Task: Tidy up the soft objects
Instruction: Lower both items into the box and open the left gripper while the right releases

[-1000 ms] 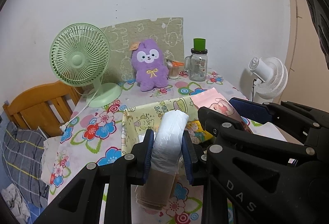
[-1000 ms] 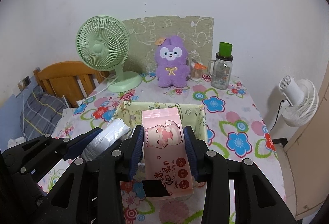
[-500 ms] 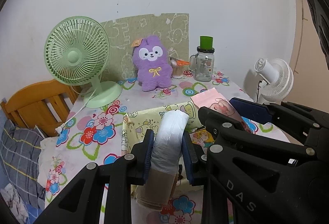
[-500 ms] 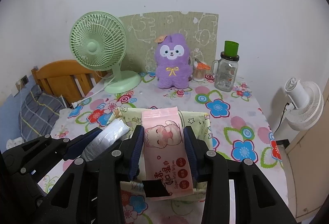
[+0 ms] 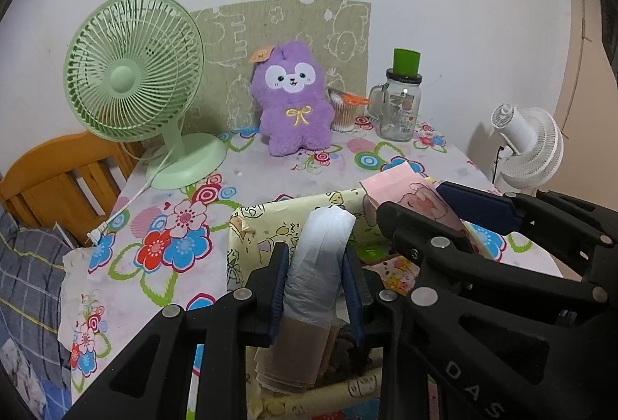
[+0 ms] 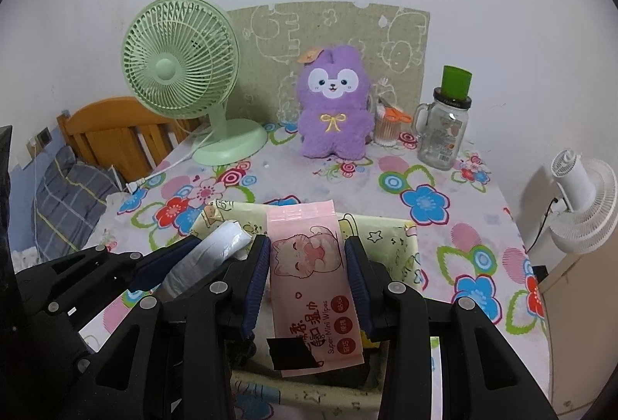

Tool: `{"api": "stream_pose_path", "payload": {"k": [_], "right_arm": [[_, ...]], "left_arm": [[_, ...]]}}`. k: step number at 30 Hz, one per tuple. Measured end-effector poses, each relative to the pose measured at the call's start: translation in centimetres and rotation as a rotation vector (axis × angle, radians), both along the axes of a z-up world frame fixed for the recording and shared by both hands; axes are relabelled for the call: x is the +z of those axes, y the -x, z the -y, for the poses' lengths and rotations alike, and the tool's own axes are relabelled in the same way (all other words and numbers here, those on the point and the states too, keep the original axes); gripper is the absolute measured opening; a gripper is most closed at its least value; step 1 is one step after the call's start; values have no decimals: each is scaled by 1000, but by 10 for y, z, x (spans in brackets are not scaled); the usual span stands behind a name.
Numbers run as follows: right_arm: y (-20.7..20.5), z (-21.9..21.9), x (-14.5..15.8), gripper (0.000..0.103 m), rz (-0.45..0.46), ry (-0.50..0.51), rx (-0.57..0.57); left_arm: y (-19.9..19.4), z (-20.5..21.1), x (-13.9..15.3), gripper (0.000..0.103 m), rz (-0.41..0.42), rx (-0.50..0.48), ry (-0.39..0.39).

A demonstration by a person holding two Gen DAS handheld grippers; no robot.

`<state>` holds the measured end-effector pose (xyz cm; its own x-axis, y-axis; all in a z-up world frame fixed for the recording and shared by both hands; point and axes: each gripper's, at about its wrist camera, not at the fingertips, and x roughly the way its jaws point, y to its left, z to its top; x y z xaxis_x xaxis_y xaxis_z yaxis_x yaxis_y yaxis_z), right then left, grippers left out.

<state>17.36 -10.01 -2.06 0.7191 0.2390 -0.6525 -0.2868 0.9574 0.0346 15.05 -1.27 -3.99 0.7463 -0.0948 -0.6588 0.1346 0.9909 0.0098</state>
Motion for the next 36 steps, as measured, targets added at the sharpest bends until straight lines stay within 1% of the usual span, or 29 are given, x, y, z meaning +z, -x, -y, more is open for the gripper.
{"api": "stream_pose_path", "payload": {"k": [1,2,3,4,5,6,7,8,9,10,11,12,14,17,19,24,25,26,27,28,29,31,33,36], "right_arm": [[-2,0,-1,43,-2,1,0],[-4,0,-3,43,-5,2,0],[-6,-1,-4,43,-6,2,1],[-8,-1,-5,43,-8,2,1],[-9,-2,-6,43,-11,4,-1],[-11,-3,-8,43,-14,6,2],[-12,-3,-9,43,-16,5,5],[-14,-4,-10,43,-21,3,8],[-16,-5,-12,43,-24,2,11],[-18,-6,-14,43,-28,5,17],[-20,-7,-16,43,-31,11,17],[-22,-8,-19,43,-36,15,17],[-27,-9,-23,43,-48,8,23],[-32,-11,-29,43,-61,9,30],[-35,-13,-33,44,-67,6,41],[-39,-16,-40,45,-85,3,53],[-39,-16,-40,50,-87,4,54],[-39,-16,-40,60,-85,6,52],[-38,-16,-39,66,-78,12,44],[-37,-16,-39,77,-65,19,35],[-35,-15,-38,83,-53,24,29],[-32,-13,-37,84,-44,31,24],[-30,-11,-37,84,-55,30,17],[-24,-7,-38,84,-63,21,11]], "left_arm": [[-1,0,-1,30,-3,2,0],[-4,0,-3,34,-7,2,1],[-6,0,-4,40,-9,2,1],[-9,-1,-6,43,-11,6,4],[-11,-2,-8,48,-8,18,3],[-13,-3,-9,55,-1,33,-3],[-13,-3,-10,59,2,42,-6],[-15,-4,-12,65,-1,50,-9],[-16,-5,-12,74,-5,50,-7],[-16,-6,-14,79,-9,47,-3],[-16,-7,-15,88,-9,40,-5],[-16,-7,-15,90,-9,33,-8],[-14,-6,-17,91,-3,23,-28],[-16,-6,-21,91,-3,35,-57],[-18,-7,-24,91,-21,32,-50],[-20,-8,-28,92,-37,26,-51],[-20,-7,-29,92,-41,25,-51],[-19,-8,-30,92,-44,24,-48],[-19,-7,-30,92,-46,23,-47],[-19,-8,-31,93,-47,23,-46],[-19,-7,-31,94,-47,34,-56],[-19,-8,-32,94,-55,37,-55],[-19,-9,-34,95,-66,35,-41],[-16,-5,-35,96,-71,34,-47]]}}
